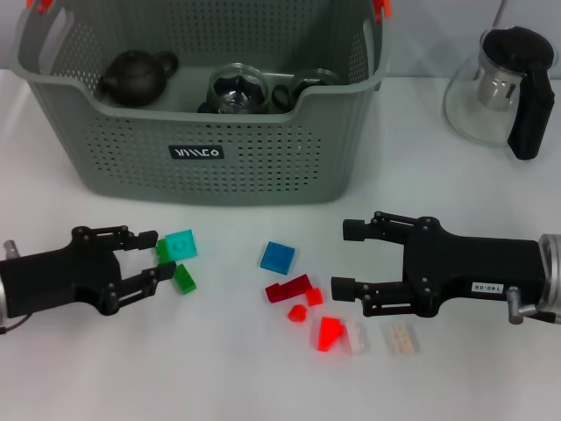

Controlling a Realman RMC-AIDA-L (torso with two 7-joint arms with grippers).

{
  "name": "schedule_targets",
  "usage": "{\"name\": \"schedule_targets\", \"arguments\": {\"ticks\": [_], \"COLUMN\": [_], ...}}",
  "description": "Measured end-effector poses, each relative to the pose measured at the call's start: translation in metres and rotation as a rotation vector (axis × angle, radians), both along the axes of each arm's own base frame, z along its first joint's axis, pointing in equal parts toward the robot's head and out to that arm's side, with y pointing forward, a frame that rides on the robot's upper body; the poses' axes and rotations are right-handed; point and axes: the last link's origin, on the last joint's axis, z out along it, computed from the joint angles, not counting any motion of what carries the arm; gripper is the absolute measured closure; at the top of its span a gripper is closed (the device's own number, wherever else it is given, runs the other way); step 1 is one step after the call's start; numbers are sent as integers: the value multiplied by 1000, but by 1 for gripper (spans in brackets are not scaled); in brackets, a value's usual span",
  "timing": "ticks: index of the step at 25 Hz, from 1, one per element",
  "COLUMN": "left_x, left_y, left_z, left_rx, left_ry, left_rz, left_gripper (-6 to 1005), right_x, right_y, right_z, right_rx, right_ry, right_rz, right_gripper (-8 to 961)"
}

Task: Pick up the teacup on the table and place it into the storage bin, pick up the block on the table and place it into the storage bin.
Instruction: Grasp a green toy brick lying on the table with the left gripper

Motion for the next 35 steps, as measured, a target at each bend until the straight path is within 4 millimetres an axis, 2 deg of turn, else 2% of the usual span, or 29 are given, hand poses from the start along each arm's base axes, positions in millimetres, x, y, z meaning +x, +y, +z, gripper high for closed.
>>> {"name": "schedule_targets", "arguments": {"ticks": [5,10,15,26,35], "left_x": [1,2,-1,-5,-5], "left_y": [14,31,39,44,40], "left_z": [-11,-22,-26,-25,-25], "left_rx": [7,3,12,-38,-55], "left_ry": [76,153,187,221,210], "left_rz": [-14,1,22,101,104], "left_gripper": [506,512,517,530,540], "right_x": [0,0,3,3,4], "right_y": [0,0,-1,-1,-1], "right_z": [0,0,0,1,0], "right_rx": [0,0,-4,-5,-6], "right_ry": [0,0,-1,-2,-5], "right_rz": [0,-1,-9,-10,-10], "right_gripper": [26,25,26,25,26]}}
